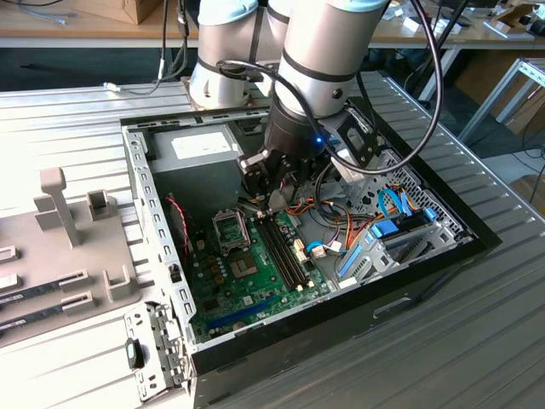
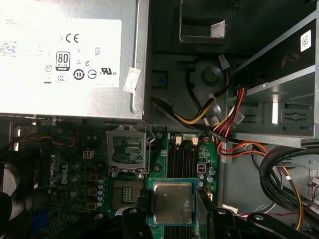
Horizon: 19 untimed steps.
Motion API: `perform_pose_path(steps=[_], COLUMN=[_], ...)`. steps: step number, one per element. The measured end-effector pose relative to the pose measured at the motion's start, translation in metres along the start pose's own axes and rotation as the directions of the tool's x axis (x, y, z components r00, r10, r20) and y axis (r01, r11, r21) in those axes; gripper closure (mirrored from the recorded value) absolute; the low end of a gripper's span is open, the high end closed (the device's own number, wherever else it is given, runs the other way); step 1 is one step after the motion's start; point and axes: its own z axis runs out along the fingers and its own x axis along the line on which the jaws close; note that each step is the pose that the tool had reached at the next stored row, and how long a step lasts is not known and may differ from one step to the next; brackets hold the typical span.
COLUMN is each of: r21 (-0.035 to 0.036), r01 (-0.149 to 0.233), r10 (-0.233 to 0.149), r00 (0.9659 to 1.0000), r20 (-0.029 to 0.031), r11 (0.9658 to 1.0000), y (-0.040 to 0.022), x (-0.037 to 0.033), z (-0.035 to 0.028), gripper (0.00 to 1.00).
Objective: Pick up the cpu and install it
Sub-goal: 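Place the cpu into insertion slot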
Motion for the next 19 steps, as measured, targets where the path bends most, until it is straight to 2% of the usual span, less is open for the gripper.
perform_pose_path(steps=[7, 11, 19], r21=[0.0001, 0.0, 0.0], r01=[0.0, 0.0, 0.0], r10=[0.0, 0.0, 0.0], r00=[1.0, 1.0, 1.0], r20=[0.0, 0.0, 0.0], r11=[1.0, 1.0, 1.0], y=[-0.0012, -0.0016, -0.003], x=[0.0023, 0.0054, 0.0071], z=[0.0026, 0.0061, 0.0142], gripper=[0.53, 0.53, 0.53])
